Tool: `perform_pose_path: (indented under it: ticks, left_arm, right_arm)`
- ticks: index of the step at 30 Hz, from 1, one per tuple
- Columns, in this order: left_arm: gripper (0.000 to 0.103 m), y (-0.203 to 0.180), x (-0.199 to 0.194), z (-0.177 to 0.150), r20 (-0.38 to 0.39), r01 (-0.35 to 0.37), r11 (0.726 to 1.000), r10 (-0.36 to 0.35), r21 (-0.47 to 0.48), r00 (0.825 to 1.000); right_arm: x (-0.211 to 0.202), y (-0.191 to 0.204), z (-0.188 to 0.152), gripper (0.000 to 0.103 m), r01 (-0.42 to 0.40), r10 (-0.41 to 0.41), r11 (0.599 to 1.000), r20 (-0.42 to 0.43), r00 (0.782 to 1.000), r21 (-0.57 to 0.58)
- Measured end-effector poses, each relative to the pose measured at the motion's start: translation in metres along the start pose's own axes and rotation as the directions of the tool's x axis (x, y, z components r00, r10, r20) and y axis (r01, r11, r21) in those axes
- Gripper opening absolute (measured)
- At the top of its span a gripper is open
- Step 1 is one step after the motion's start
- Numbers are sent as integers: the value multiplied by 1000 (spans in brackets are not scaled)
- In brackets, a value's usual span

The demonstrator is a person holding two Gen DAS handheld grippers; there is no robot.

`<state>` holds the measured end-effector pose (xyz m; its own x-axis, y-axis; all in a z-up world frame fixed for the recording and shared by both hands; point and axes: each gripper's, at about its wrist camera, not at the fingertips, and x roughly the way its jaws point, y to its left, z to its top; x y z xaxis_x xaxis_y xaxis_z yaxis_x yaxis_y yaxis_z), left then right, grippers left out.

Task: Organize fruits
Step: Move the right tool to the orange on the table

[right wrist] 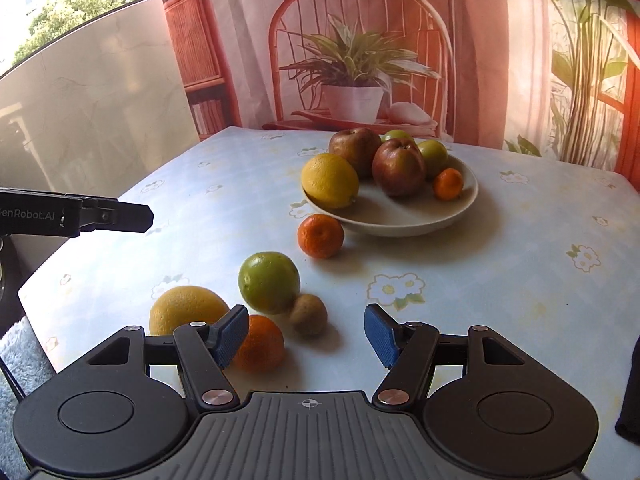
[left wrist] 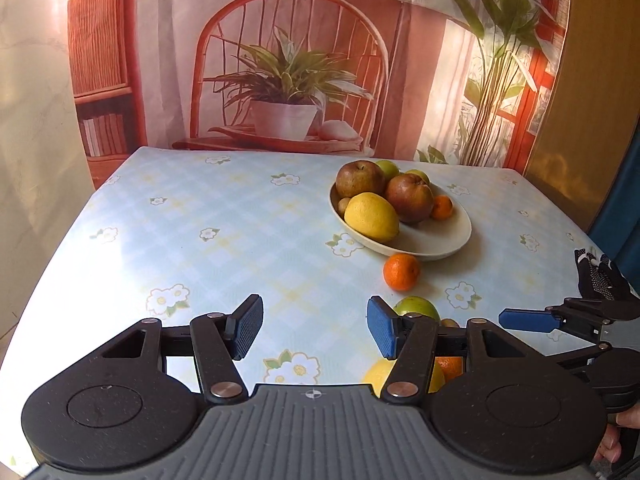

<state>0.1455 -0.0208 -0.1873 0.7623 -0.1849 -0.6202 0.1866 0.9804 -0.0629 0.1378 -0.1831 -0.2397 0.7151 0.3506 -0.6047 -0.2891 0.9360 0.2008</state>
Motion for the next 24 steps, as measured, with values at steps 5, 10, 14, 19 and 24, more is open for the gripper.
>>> perform_pose_path:
  ticks: [5, 10, 14, 19, 24]
  left_arm:
    - [60, -3, -1, -12, -17, 3, 1000, -4, -20, 1000]
    - [60, -2, 0, -21, -34, -3, 1000, 2, -30, 999]
    - [60, 1, 1, -22, -33, -19, 999, 17, -49, 999]
    - [60, 7, 1, -22, -28, -35, 996, 33, -77, 999]
    - [60, 9, 2, -23, -37, -42, 995, 39, -94, 999]
  right_arm:
    - [3, 10, -12, 61, 2, -3, 1000, -38, 999, -27]
    - [9, 18, -15, 61, 1, -5, 998, -54, 999, -61]
    - [15, 18, -17, 60, 5, -10, 997, -67, 998, -76]
    - [18, 15, -16, 60, 0, -4, 998, -60, 998, -64]
    - [16, 18, -18, 57, 2, -6, 996, -51, 999, -88]
